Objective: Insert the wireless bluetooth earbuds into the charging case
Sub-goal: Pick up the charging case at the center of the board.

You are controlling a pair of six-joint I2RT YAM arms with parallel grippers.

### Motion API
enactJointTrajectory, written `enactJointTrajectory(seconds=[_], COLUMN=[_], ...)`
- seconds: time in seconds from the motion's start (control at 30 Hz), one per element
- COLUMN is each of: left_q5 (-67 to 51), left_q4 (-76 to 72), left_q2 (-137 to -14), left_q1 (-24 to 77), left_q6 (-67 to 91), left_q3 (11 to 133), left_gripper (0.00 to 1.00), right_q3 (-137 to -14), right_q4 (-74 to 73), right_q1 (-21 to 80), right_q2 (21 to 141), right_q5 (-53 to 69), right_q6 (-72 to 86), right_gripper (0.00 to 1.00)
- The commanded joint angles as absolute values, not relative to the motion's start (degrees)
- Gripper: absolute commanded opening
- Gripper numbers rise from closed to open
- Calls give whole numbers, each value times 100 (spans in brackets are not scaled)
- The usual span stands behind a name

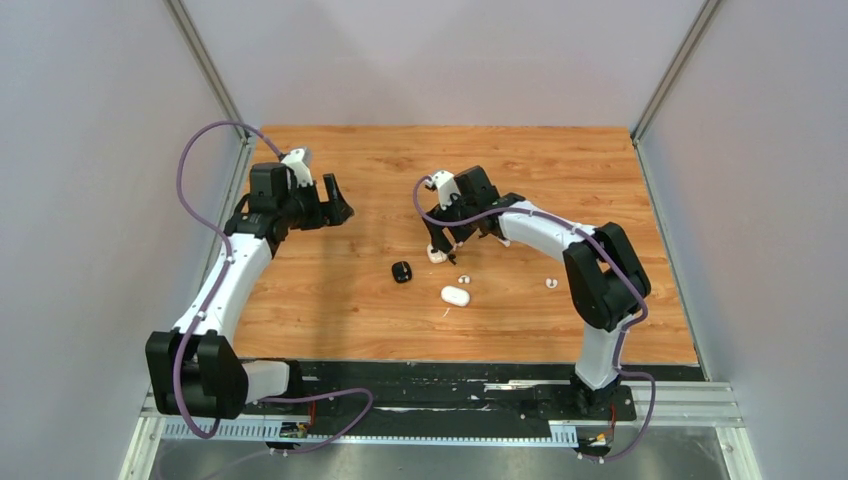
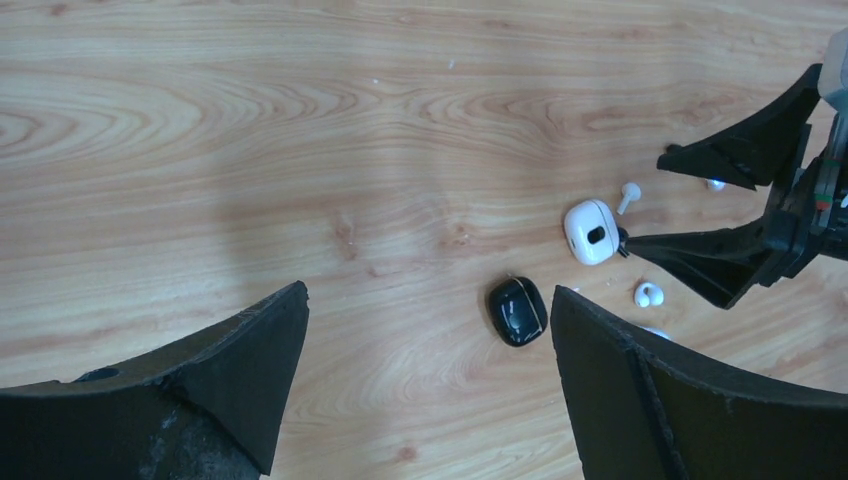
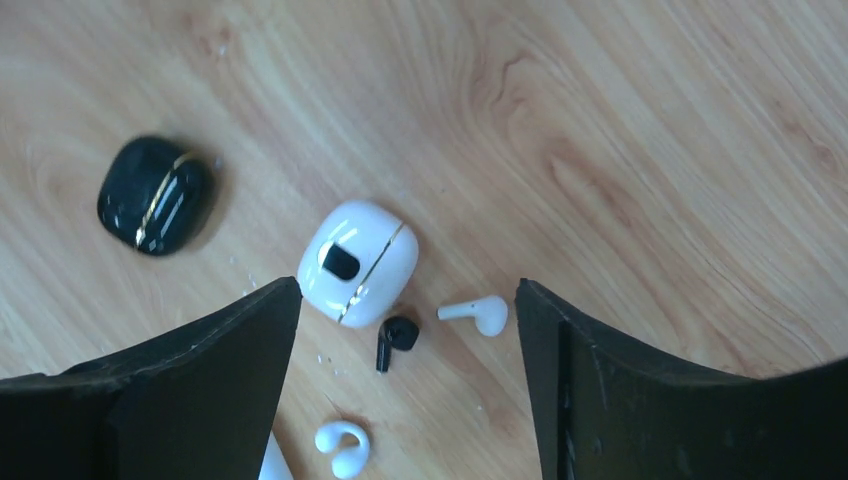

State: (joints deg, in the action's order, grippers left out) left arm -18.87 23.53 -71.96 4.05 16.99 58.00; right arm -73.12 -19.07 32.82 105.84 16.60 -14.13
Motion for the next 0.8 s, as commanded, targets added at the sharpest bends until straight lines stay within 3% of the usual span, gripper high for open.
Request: enactJointTrajectory(seconds=[0.0, 0.13, 0.77], left_q5=[-1510, -1417, -1094], left_q4=[2406, 2410, 2592], left_q2=[-6899, -6877, -7095], left_q1=[233, 180, 123], left_q6=[2105, 2241, 2658], left_q3=[5775, 5774, 5805], left_gripper=[96, 96, 92], right_q3=[-7864, -7873, -7731], right_q4=[-1746, -1990, -2252], right_q1=[3445, 3556, 3887], right_q2=[10824, 10893, 11234], right_q5=[837, 868, 499], right_q6=[44, 590, 445], right_gripper=[79, 75, 60])
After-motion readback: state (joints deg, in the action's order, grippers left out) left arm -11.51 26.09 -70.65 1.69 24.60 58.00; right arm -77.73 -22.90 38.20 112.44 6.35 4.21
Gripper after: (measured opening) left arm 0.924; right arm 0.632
